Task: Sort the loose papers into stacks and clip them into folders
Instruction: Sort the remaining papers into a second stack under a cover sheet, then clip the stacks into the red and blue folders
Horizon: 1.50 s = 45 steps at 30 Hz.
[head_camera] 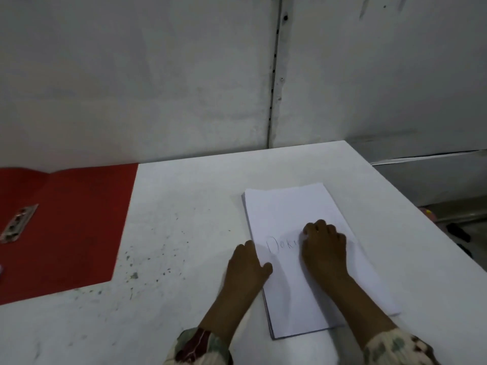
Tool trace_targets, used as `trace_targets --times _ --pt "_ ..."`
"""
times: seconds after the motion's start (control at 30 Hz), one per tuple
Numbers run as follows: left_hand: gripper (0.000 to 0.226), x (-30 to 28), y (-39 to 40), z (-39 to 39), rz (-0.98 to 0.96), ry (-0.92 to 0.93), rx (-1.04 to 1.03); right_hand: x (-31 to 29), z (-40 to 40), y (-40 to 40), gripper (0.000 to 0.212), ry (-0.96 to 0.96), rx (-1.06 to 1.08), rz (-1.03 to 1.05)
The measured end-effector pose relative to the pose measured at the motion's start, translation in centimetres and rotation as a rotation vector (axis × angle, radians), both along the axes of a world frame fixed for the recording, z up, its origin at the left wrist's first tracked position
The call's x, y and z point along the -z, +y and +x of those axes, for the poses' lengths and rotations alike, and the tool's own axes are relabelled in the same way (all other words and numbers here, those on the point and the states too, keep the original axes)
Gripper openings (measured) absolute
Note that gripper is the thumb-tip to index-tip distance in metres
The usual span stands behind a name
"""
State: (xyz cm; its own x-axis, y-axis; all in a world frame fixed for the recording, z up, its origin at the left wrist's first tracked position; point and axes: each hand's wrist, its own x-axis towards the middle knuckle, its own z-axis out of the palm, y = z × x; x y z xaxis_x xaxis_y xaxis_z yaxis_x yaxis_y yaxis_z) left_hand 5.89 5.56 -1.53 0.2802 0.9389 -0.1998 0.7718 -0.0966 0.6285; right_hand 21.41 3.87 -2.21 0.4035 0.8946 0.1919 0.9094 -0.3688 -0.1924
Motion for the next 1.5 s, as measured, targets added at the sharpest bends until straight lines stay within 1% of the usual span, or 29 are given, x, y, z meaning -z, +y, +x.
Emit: trace_targets --times 0.07,0.1,0.17,0.23,0.27,0.33,0.43,0.5,0.53,0.57,0.63,0.67,0.7,0.73,0.77,0.8,0.83,0.97,1.03,1.17,1.2,1.3,1.4,1.5 --pt "0.052 -1.1 -0.2 -0.4 -0.091 0.001 0.021 -0.5 -1.8 0.1 0.009 0.023 -0.041 -0.076" --pt "0.056 -1.5 -0.4 -0.7 -0.160 -0.007 0.023 -0.8 -2.6 -0.1 0.010 0.029 -0.073 -0.104" --pt "0.058 -2.5 -0.8 -2.4 -0.273 -0.005 0.015 -1.5 -4.3 -0.4 0.025 0.051 -0.164 -0.146" --pt "0.056 -3.5 -1.6 -4.8 -0.298 0.075 0.026 -1.6 -6.0 -1.0 0.034 0.063 -0.246 -0.229" --pt "0.055 -3.6 -2.0 -5.9 -0.287 0.117 0.024 -1.6 -6.7 -1.3 0.037 0.061 -0.288 -0.262" --pt "0.052 -4.4 -2.1 -8.7 -0.238 0.156 -0.050 -2.5 -8.3 -0.8 0.040 0.050 -0.381 -0.297" --pt "0.044 -4.8 -1.7 -12.1 -0.114 0.183 -0.145 -3.1 -10.3 0.4 0.043 0.073 -0.440 -0.347" --pt "0.039 -4.5 -1.7 -14.8 -0.067 0.226 -0.223 -4.1 -12.2 0.9 0.043 0.022 -0.479 -0.360" --pt "0.037 -4.4 -1.7 -16.0 -0.037 0.253 -0.254 -4.6 -13.2 1.0 0.040 0.042 -0.521 -0.402" --pt "0.036 -4.3 -1.6 -17.1 -0.006 0.295 -0.272 -4.8 -14.4 1.1 0.036 0.101 -0.540 -0.419" --pt "0.033 -4.5 -0.9 -19.5 0.056 0.382 -0.312 -4.7 -16.8 1.7 0.037 0.183 -0.608 -0.463" --pt "0.034 -4.7 -0.5 -20.6 0.090 0.404 -0.332 -4.6 -17.9 2.1 0.038 0.213 -0.624 -0.465" --pt "0.042 -4.4 0.0 -22.0 0.122 0.414 -0.335 -4.5 -19.2 2.5 0.039 0.229 -0.634 -0.452" --pt "0.055 -4.0 0.3 -23.3 0.150 0.459 -0.312 -4.4 -20.3 2.8 0.040 0.247 -0.641 -0.439" --pt "0.069 -3.5 0.6 -24.5 0.159 0.491 -0.296 -4.4 -21.5 3.1 0.042 0.270 -0.639 -0.435" --pt "0.079 -2.8 0.9 -25.9 0.110 0.502 -0.285 -4.3 -23.0 3.3 0.044 0.300 -0.627 -0.449" --pt "0.084 -2.5 1.2 -27.1 0.056 0.515 -0.271 -4.3 -24.2 3.6 0.045 0.330 -0.616 -0.452" --pt "0.079 -0.8 2.5 -31.2 -0.046 0.518 -0.251 -5.0 -29.1 5.2 0.053 0.538 -0.525 -0.446" --pt "0.084 -0.4 3.0 -32.3 -0.087 0.469 -0.253 -5.2 -31.6 6.3 0.056 0.658 -0.427 -0.426" --pt "0.080 -0.9 3.3 -32.6 -0.029 0.391 -0.259 -5.8 -35.3 7.6 0.062 0.821 -0.188 -0.370" --pt "0.077 -0.3 3.5 -34.1 -0.020 0.389 -0.245 -5.6 -37.2 8.2 0.065 0.836 -0.126 -0.381" --pt "0.067 -0.8 3.2 -33.3 0.026 0.373 -0.239 -6.2 -37.4 8.8 0.077 0.844 -0.073 -0.382" --pt "0.067 -0.7 3.3 -34.2 0.078 0.360 -0.218 -6.4 -38.3 9.6 0.088 0.792 -0.020 -0.402" --pt "0.074 -0.3 3.2 -34.8 0.068 0.357 -0.197 -6.4 -37.9 10.2 0.092 0.820 0.072 -0.391"
